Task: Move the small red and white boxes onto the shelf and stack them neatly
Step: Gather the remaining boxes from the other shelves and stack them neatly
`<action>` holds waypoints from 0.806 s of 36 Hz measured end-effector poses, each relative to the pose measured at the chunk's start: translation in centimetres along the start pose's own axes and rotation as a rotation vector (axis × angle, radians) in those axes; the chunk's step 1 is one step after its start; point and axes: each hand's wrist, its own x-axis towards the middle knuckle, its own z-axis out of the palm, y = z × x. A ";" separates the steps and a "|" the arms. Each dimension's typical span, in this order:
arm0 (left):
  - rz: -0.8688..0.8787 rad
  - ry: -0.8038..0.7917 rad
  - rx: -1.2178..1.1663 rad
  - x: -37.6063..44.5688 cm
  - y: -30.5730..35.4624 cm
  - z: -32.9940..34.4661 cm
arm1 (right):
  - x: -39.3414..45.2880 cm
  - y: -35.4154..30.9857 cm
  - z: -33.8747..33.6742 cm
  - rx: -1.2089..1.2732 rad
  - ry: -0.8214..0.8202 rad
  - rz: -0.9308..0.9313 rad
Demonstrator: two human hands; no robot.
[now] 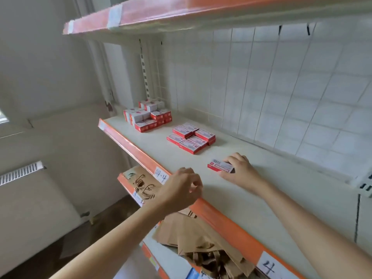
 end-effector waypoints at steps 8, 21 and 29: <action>-0.066 -0.142 -0.106 6.2 -0.6 2.2 | -0.2 0.7 -1.5 0.168 -0.003 0.114; 0.058 -0.246 -0.111 11.2 -2.8 3.5 | -0.8 0.1 -1.1 0.199 0.189 0.276; 0.068 -0.206 -0.274 10.5 -4.8 3.8 | -1.1 1.1 0.1 0.260 0.316 0.284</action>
